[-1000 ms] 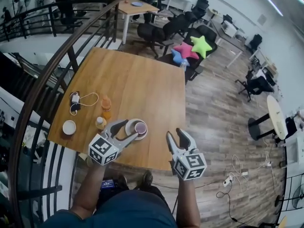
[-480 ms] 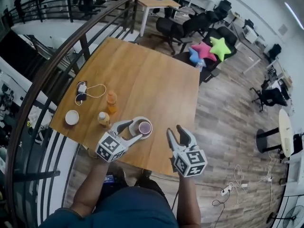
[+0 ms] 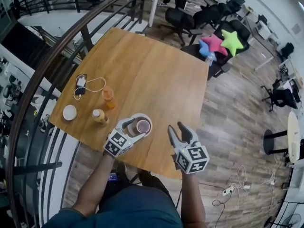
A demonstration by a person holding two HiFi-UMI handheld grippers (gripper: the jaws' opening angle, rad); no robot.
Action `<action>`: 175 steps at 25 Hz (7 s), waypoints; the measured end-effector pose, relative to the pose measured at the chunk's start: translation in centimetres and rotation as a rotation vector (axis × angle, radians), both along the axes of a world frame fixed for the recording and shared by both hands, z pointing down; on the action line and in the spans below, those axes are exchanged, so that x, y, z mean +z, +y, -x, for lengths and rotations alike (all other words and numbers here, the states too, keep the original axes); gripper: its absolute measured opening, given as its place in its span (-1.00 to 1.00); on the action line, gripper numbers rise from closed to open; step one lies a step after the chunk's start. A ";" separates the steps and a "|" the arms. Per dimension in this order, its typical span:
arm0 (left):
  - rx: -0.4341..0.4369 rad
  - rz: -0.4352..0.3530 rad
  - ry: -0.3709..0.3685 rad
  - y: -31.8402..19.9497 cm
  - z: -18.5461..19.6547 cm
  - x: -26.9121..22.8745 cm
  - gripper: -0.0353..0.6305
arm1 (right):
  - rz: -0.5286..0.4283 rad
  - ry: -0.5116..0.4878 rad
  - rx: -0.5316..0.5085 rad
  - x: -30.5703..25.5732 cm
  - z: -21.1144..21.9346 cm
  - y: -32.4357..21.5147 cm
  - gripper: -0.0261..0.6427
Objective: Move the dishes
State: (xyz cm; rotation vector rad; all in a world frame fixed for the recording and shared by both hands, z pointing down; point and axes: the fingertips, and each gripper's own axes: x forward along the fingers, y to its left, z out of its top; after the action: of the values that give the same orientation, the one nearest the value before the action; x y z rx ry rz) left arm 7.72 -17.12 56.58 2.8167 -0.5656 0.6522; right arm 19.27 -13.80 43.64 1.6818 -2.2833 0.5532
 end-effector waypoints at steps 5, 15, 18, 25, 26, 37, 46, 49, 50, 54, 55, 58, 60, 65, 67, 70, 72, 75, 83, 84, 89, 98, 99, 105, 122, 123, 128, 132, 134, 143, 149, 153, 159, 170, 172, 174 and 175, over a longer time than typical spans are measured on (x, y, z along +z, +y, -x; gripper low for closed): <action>-0.001 0.001 -0.082 -0.8 -1.7 3.3 0.14 | 0.039 -0.005 -0.015 1.8 -1.5 -0.8 -0.47; 0.028 -0.023 -0.262 -0.7 -3.4 10.1 0.31 | 0.106 -0.005 -0.029 5.0 -2.7 -1.6 -0.47; 0.044 -0.026 -0.304 -0.7 -3.5 11.3 0.30 | 0.122 -0.007 -0.028 5.8 -2.8 -1.7 -0.47; 0.039 -0.018 -0.337 -0.9 -3.7 12.5 0.16 | 0.132 -0.011 -0.031 6.4 -3.2 -2.2 -0.47; 0.035 -0.016 -0.333 -0.9 -3.7 12.6 0.14 | 0.132 -0.012 -0.032 6.5 -3.1 -2.1 -0.47; 0.004 0.021 -0.227 -1.2 -3.0 10.2 0.12 | 0.136 -0.012 -0.044 6.7 -2.1 -1.8 -0.47; -0.052 0.040 -0.099 -2.3 -2.1 5.9 0.11 | 0.169 0.006 -0.098 8.5 -0.3 -1.7 -0.47; -0.062 0.033 -0.065 -2.6 -1.8 4.5 0.11 | 0.187 0.005 -0.105 9.3 0.2 -1.5 -0.47; -0.064 0.030 -0.056 -2.6 -1.7 4.0 0.11 | 0.192 0.005 -0.106 9.5 0.4 -1.4 -0.47; -0.070 0.006 -0.037 -2.8 -1.0 2.2 0.11 | 0.205 0.004 -0.107 10.3 0.8 -1.3 -0.47; -0.074 -0.005 -0.033 -2.9 -0.7 1.6 0.11 | 0.208 0.004 -0.106 10.5 0.9 -1.3 -0.47; -0.090 -0.046 -0.023 -3.1 0.2 -0.3 0.11 | 0.213 0.000 -0.107 10.8 1.1 -1.2 -0.47; -0.105 -0.077 -0.023 -3.3 1.0 -1.4 0.11 | 0.216 -0.003 -0.109 11.1 1.5 -1.3 -0.47; -0.133 -0.157 -0.077 -3.4 3.7 -2.2 0.11 | 0.222 -0.015 -0.122 11.7 3.0 -1.7 -0.47; -0.140 -0.170 -0.103 -3.2 4.8 -1.8 0.11 | 0.221 -0.019 -0.126 11.9 3.5 -1.8 -0.47; -0.158 -0.169 -0.118 -2.7 6.2 -1.0 0.11 | 0.225 -0.022 -0.129 12.1 4.1 -2.0 -0.47; -0.166 -0.166 -0.131 -2.4 7.1 -0.1 0.11 | 0.229 -0.023 -0.131 12.5 4.6 -2.2 -0.47; -0.177 -0.156 -0.154 -2.1 8.3 1.6 0.11 | 0.242 -0.021 -0.138 13.1 5.2 -2.6 -0.47; -0.207 -0.134 -0.175 -1.2 10.9 6.1 0.11 | 0.302 -0.014 -0.163 15.9 6.9 -3.5 -0.47; -0.206 -0.133 -0.175 -1.1 11.0 6.6 0.11 | 0.311 -0.012 -0.166 16.3 7.0 -3.7 -0.47; -0.195 -0.140 -0.192 -1.1 11.8 9.0 0.11 | 0.356 0.003 -0.169 19.0 7.9 -5.2 -0.47; -0.188 -0.146 -0.220 -0.7 13.1 11.9 0.12 | 0.447 0.022 -0.162 23.0 8.7 -6.5 -0.47; -0.187 -0.147 -0.222 -0.7 13.2 12.0 0.12 | 0.453 0.021 -0.162 23.2 8.8 -6.5 -0.47; -0.180 -0.150 -0.215 -0.6 13.3 12.2 0.12 | 0.488 0.037 -0.157 24.0 8.8 -6.8 -0.47; -0.157 -0.171 -0.207 0.2 13.5 10.1 0.21 | 0.517 0.034 -0.121 23.9 8.1 -6.7 -0.81; -0.156 -0.178 -0.205 0.2 13.4 9.8 0.21 | 0.512 0.029 -0.119 23.7 8.0 -6.7 -0.81; -0.160 -0.214 -0.203 0.5 13.6 8.2 0.20 | 0.476 -0.006 -0.108 21.7 7.2 -6.6 -0.81; -0.157 -0.236 -0.178 0.8 13.3 6.4 0.20 | 0.440 -0.041 -0.091 19.9 6.0 -6.5 -0.81; -0.161 -0.249 -0.162 0.7 13.0 5.1 0.19 | 0.419 -0.057 -0.077 18.9 5.1 -6.6 -0.81; -0.197 -0.254 -0.091 0.4 11.4 2.1 0.14 | 0.370 -0.089 0.037 16.6 -1.1 -6.7 -0.81; -0.190 -0.262 -0.093 0.7 10.1 1.3 0.12 | 0.378 -0.086 0.125 17.4 -6.3 -6.2 -0.81; -0.193 -0.259 -0.087 0.9 9.6 1.4 0.12 | 0.394 -0.078 0.168 18.6 -8.9 -5.8 -0.81; -0.172 -0.302 -0.107 1.3 9.0 1.2 0.12 | 0.448 -0.077 0.217 21.2 -11.8 -4.7 -0.80; -0.202 -0.278 -0.106 2.2 8.9 1.4 0.10 | 0.505 -0.114 0.274 24.7 -14.0 -3.4 -0.80; -0.205 -0.278 -0.107 2.4 8.9 1.4 0.10 | 0.511 -0.118 0.278 25.0 -14.2 -3.2 -0.80; -0.200 -0.288 -0.108 2.4 9.0 1.5 0.10 | 0.515 -0.118 0.281 25.3 -14.3 -3.1 -0.80; -0.201 -0.288 -0.108 2.4 9.0 1.5 0.10 | 0.516 -0.118 0.282 25.4 -14.3 -3.1 -0.80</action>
State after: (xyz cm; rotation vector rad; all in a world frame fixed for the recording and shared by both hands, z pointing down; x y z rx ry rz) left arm -1.31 -14.70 58.12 2.9395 -1.0225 0.7379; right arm 33.56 -16.87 69.01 1.7305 -1.7600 1.2104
